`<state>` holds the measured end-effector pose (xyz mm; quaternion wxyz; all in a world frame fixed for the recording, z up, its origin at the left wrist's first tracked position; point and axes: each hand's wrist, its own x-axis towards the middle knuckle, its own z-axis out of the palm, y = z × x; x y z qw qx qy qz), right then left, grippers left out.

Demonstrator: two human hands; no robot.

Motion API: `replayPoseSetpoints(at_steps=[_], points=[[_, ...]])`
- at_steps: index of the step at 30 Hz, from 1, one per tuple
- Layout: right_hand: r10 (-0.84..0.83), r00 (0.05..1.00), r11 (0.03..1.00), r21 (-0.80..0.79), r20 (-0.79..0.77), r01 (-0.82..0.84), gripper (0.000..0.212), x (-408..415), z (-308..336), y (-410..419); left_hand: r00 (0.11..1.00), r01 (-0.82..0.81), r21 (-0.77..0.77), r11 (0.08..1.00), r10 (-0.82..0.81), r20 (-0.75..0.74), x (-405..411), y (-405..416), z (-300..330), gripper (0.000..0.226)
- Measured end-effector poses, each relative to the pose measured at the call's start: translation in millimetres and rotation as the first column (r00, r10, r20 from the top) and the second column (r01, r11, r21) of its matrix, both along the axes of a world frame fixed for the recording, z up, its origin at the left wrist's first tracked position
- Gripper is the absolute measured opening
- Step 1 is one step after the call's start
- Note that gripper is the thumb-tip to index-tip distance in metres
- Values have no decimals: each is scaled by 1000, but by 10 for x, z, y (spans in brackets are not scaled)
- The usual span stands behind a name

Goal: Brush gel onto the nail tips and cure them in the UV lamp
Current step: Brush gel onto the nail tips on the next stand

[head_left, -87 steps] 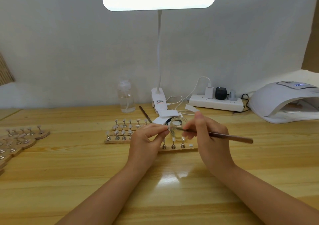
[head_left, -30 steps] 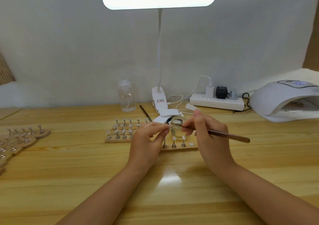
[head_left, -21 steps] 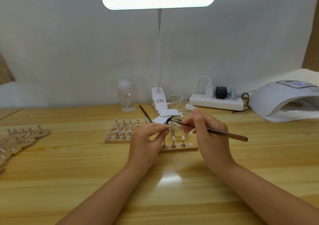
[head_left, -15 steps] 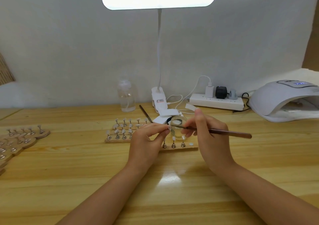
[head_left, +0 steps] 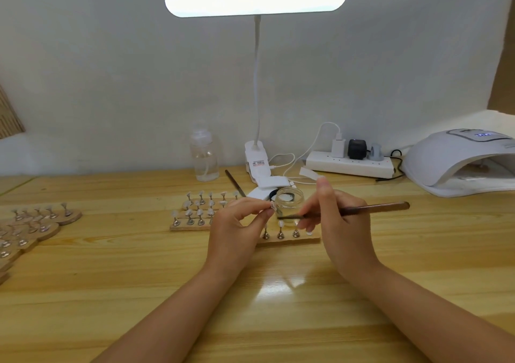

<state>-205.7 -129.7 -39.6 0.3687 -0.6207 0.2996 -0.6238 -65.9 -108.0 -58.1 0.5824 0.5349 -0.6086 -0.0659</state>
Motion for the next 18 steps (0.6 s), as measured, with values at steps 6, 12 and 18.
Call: replayPoseSetpoints(at_steps=[6,12,18], points=[[0,1000,997,-79,17,1,40,2,-24,-5,998,-24,28,999,25,-55,-5,26,7,21],[-30,992,984,-177,-120,8,35,20,-45,4,999,-19,16,1000,20,-27,2,24,0,12],[23,998,996,-82,-59,-28,46,27,-42,30,999,-37,1,999,37,-20,8,10,-15,23]])
